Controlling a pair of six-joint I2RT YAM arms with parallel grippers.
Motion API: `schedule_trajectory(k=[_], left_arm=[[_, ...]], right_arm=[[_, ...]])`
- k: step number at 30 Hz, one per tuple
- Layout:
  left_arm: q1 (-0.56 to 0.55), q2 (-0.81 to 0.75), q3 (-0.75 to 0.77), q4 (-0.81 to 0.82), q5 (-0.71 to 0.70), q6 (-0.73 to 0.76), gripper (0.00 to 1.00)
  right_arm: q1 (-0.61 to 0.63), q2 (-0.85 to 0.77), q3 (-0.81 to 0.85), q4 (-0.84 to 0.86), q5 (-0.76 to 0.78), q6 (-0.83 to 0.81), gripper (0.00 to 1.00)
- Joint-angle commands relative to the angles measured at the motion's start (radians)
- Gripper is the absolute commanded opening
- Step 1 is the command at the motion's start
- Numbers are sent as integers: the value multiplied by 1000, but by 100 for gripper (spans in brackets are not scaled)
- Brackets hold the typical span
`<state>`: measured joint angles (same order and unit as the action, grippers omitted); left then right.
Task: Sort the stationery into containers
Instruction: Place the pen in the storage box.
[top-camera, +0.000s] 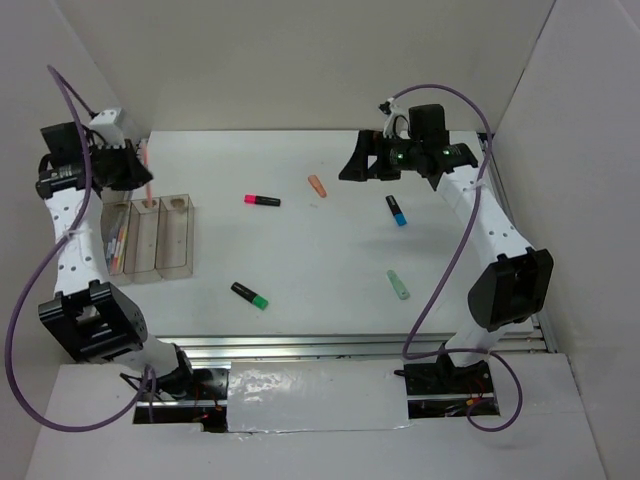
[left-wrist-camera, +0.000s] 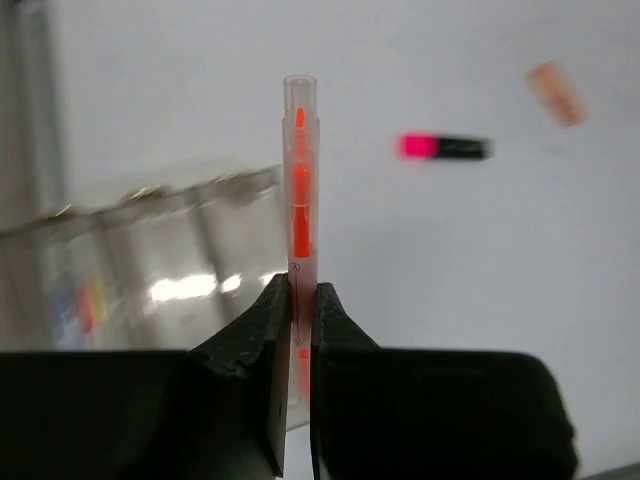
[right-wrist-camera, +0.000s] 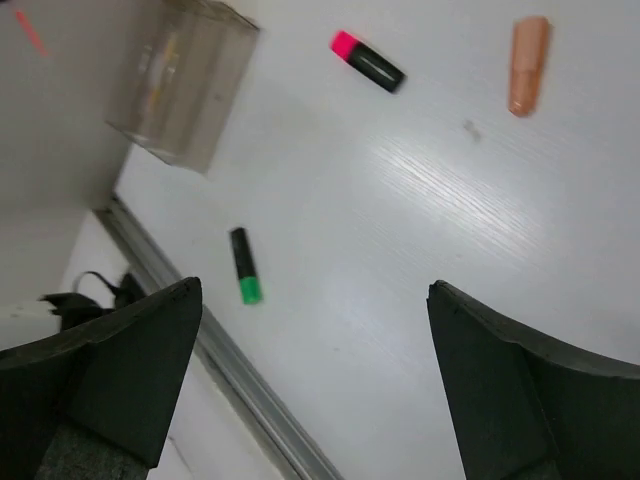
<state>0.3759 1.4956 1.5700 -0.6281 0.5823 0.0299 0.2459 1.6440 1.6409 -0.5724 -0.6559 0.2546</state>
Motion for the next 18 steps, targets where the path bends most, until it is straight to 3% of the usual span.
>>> schedule_trajectory(k=[1, 9, 18], left_arm=[[92, 57, 7, -269, -384, 363, 0], [236, 235, 82, -288, -470, 381, 0], [236, 373, 67, -186, -541, 338, 3]], right_arm=[[18, -24, 4, -188, 177, -210, 100], [12, 43, 19, -271, 179, -242, 100], [12, 68, 17, -290, 179, -282, 100]])
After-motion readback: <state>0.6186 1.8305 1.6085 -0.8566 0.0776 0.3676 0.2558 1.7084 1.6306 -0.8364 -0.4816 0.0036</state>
